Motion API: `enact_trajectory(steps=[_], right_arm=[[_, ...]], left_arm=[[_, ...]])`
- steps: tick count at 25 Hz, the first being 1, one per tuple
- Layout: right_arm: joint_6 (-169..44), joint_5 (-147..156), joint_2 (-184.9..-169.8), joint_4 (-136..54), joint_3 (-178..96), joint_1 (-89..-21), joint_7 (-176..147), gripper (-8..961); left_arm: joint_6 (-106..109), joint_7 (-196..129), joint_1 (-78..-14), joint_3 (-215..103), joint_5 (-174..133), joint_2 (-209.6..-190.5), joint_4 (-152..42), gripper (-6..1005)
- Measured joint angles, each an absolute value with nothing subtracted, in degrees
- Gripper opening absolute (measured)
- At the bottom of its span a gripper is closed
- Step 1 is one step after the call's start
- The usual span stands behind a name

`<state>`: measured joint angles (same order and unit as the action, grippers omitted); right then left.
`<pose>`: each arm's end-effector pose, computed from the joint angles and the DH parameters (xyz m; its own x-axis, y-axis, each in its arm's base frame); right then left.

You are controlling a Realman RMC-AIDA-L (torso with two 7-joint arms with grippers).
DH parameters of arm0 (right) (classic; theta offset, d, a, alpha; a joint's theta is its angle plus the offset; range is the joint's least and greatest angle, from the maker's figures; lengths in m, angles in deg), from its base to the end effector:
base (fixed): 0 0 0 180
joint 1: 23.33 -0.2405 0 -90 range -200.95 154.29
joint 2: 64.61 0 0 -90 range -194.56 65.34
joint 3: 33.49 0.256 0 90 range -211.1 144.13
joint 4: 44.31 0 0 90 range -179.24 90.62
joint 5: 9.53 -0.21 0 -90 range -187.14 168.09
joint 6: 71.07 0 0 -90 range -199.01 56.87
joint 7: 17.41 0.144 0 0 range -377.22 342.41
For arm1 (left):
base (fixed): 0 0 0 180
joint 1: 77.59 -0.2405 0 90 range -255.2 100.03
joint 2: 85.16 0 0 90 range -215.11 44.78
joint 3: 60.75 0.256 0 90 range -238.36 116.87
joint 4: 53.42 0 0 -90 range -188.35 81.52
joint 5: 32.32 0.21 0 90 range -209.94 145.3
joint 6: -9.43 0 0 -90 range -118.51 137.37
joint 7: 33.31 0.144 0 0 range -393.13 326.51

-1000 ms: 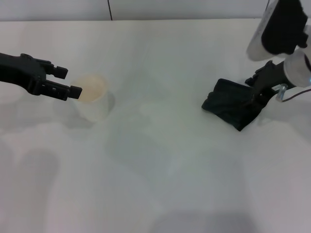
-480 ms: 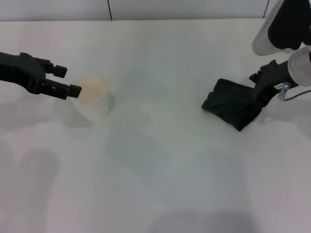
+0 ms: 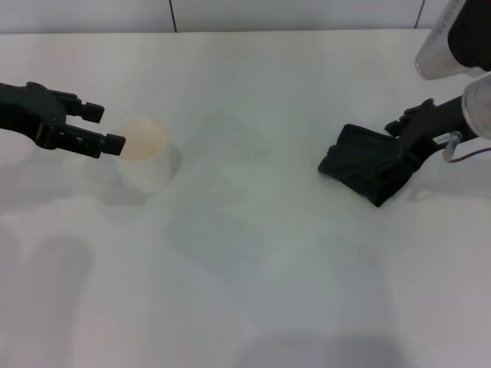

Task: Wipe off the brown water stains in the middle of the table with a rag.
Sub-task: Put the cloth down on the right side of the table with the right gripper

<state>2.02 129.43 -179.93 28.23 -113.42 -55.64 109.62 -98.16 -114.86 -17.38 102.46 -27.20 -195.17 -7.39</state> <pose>0.1916 0.3835 0.0088 0.9108 -0.3945 0.1217 -0.3014 -0.8369 -0.4568 -0.2393 0.3799 0.0988 0.8582 0.4834 0.1727 0.5078 -0.8486 -0.1482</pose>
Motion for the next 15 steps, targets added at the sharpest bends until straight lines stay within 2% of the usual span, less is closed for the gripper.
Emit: enact_trajectory(steps=[9,15], right_arm=[[9.8,111.1,-179.76,25.2,-103.1,-55.4,97.6,845],[11.0,105.3,-179.52,16.4,-96.2,-56.6,92.5,846]], left_arm=[[-100.4,-114.0,-18.5,102.5,-27.3,-195.30,-7.8,861],[-101.0,-112.5,-21.7,102.5,-29.5,-196.44,-9.1,861]])
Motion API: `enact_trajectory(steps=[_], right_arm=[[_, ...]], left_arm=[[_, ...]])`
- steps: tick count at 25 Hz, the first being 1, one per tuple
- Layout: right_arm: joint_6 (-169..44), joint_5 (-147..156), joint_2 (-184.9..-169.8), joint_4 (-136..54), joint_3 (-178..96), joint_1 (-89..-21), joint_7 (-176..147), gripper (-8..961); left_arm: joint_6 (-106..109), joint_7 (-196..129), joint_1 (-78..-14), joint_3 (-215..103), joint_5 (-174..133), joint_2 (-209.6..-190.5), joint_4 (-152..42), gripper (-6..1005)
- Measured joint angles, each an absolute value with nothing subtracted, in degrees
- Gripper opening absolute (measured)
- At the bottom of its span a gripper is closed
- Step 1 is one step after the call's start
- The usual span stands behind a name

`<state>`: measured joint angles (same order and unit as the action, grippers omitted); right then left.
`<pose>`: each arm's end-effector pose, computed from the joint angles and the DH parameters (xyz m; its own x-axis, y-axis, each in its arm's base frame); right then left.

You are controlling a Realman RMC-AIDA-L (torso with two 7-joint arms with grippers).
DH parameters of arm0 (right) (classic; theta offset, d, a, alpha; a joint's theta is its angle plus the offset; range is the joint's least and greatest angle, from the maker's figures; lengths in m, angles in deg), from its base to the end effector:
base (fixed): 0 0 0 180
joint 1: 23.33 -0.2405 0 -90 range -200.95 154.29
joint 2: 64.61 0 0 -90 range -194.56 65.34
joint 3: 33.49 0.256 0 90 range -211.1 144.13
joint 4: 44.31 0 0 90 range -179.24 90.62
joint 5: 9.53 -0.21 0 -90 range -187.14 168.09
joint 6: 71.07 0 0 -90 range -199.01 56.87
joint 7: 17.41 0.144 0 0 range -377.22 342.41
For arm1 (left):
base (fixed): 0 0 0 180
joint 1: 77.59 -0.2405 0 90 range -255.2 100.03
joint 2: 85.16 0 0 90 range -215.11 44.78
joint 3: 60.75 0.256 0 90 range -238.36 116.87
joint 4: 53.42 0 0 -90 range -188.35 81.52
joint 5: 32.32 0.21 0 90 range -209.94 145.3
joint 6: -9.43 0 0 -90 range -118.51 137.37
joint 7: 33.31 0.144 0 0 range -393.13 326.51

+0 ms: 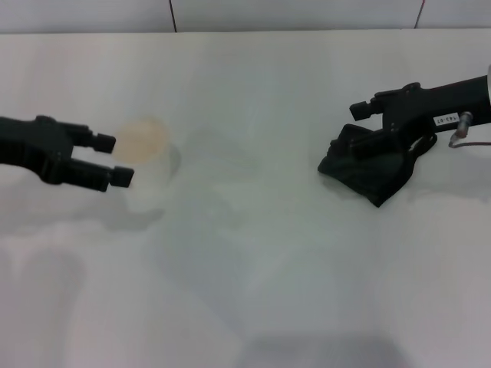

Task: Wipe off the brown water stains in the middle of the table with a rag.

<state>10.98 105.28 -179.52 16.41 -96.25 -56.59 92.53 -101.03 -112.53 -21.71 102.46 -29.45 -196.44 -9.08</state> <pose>0.1901 0.3776 0.0300 0.8862 -0.3785 -0.2672 -0.4370 -0.8745 -0.2104 -0.2543 0.3559 0.0837 0.8419 0.4948 0.2156 0.5181 -0.8527 -0.0665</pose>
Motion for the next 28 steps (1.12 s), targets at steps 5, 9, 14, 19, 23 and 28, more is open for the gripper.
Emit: enact_trajectory(steps=[5,9,14,19,23,28], right_arm=[[10.4,103.8,-179.77,13.1,-93.2,-56.9,90.2,846],[10.0,101.8,-179.81,11.8,-93.0,-56.3,89.1,845],[9.5,101.8,-179.63,9.8,-93.0,-56.0,89.0,846],[8.9,108.3,-179.17,9.8,-92.9,-55.8,91.6,845],[8.5,109.3,-178.75,8.6,-91.4,-55.6,92.0,845],[8.9,109.0,-178.78,7.5,-90.0,-55.2,90.7,845]], left_arm=[[-100.0,-110.7,-25.7,102.4,-33.3,-198.80,-9.2,861],[-98.6,-109.3,-29.4,102.4,-36.9,-200.58,-9.3,861],[-97.5,-107.7,-32.8,102.4,-40.2,-201.84,-10.3,861],[-96.6,-107.5,-34.1,102.4,-39.8,-201.55,-12.7,861],[-96.7,-107.8,-34.5,102.4,-39.2,-201.52,-12.9,861],[-96.9,-107.3,-34.8,102.4,-38.6,-201.51,-13.8,861]])
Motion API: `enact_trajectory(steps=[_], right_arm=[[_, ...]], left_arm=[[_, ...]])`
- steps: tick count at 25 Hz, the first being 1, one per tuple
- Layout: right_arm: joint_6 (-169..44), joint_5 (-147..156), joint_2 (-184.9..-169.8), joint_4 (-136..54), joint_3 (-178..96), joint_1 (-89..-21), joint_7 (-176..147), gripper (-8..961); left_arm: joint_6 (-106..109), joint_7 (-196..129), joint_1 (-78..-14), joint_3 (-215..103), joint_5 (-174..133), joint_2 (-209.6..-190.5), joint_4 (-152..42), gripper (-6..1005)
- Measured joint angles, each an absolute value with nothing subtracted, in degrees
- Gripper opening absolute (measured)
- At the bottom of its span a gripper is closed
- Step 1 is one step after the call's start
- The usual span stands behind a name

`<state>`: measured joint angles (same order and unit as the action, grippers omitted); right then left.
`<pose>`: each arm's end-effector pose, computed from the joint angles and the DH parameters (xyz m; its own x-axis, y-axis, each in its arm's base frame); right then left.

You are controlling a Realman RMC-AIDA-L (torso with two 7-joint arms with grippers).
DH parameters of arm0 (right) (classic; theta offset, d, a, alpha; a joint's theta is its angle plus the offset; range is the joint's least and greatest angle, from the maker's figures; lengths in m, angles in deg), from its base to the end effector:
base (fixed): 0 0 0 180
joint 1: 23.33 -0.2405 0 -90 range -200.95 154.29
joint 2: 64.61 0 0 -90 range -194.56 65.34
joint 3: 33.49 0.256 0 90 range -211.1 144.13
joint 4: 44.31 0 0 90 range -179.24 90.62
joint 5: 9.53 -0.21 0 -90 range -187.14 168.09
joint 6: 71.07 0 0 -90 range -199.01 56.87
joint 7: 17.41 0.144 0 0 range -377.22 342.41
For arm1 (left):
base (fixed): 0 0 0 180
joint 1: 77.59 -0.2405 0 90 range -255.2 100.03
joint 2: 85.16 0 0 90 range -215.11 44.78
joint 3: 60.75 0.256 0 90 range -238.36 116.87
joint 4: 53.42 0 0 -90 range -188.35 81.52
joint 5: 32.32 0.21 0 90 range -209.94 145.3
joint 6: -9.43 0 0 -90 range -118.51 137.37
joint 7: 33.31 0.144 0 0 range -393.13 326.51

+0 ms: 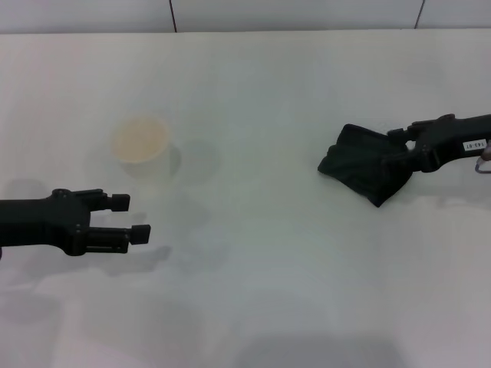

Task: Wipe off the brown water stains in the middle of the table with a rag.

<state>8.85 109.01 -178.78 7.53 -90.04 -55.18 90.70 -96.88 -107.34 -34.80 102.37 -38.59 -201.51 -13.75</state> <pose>0.2443 0.3732 0.0315 0.8062 -0.5217 -0.2790 -0.5841 -0.7769 -0.2351 -0.3047 0.3008 0.0361 0.7507 0.5516 0.3636 0.6052 -0.7948 -0.0438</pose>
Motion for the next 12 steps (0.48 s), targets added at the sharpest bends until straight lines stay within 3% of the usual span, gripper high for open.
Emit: enact_trajectory(steps=[12], right_arm=[[9.5,108.8,-179.47,5.9,-90.4,-54.2,86.9,846]], left_arm=[[-96.9,-106.8,-34.9,102.4,-38.3,-201.48,-14.2,861]])
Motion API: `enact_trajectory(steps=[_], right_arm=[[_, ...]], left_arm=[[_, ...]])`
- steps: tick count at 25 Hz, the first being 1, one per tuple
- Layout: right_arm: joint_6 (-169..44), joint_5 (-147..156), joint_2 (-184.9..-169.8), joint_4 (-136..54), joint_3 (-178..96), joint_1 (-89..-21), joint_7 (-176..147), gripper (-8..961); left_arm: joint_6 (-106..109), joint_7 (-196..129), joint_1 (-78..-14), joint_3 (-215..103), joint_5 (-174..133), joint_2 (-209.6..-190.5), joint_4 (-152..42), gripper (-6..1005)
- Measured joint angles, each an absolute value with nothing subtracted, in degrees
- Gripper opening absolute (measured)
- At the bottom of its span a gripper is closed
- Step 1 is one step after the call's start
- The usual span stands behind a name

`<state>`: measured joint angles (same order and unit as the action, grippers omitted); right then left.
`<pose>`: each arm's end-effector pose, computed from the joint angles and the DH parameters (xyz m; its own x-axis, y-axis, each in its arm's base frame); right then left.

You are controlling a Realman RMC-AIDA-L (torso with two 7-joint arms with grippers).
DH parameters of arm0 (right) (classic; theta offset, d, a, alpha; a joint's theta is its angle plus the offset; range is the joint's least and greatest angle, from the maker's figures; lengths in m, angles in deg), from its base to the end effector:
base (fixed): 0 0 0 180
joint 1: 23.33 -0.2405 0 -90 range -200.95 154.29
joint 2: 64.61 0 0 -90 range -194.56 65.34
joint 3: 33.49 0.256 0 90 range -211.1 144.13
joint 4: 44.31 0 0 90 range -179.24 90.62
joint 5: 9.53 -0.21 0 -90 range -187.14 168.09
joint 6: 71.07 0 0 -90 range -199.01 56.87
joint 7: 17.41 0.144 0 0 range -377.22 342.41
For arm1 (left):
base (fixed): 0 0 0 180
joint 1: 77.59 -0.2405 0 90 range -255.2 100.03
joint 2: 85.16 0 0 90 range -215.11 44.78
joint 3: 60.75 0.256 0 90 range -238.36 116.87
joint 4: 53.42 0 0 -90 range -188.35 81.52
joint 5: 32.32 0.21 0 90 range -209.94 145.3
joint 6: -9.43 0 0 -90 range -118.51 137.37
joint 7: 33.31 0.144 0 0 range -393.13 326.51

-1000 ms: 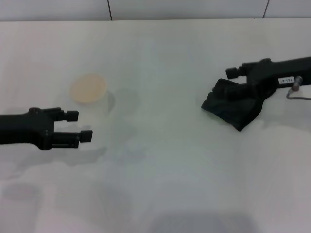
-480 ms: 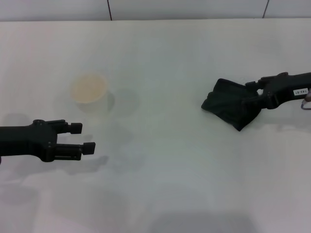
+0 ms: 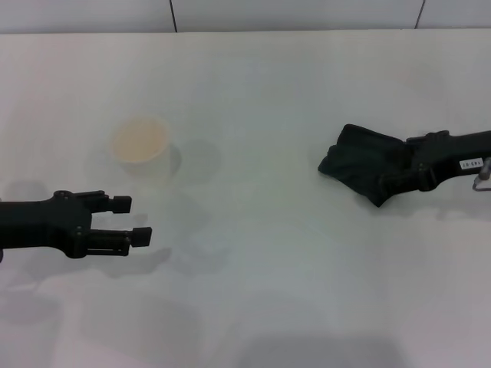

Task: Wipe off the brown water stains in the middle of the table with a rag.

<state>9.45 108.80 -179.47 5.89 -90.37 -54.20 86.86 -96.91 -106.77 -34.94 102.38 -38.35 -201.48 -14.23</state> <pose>0.2517 0.3631 0.0208 0.8212 -0.5063 -0.2634 -0.5613 -0.8000 -0.2121 -0.3049 0.2995 0.0345 0.7546 0.5472 0.3620 0.5986 -0.8001 -0.0383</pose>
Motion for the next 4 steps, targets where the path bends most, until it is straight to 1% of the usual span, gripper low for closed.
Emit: enact_trajectory(steps=[4], right_arm=[[11.8,106.0,-179.56,5.9,-89.9,-53.2,84.4,846]], left_arm=[[-96.9,-106.6,-35.0,102.4,-38.2,-201.57,-14.3,861]])
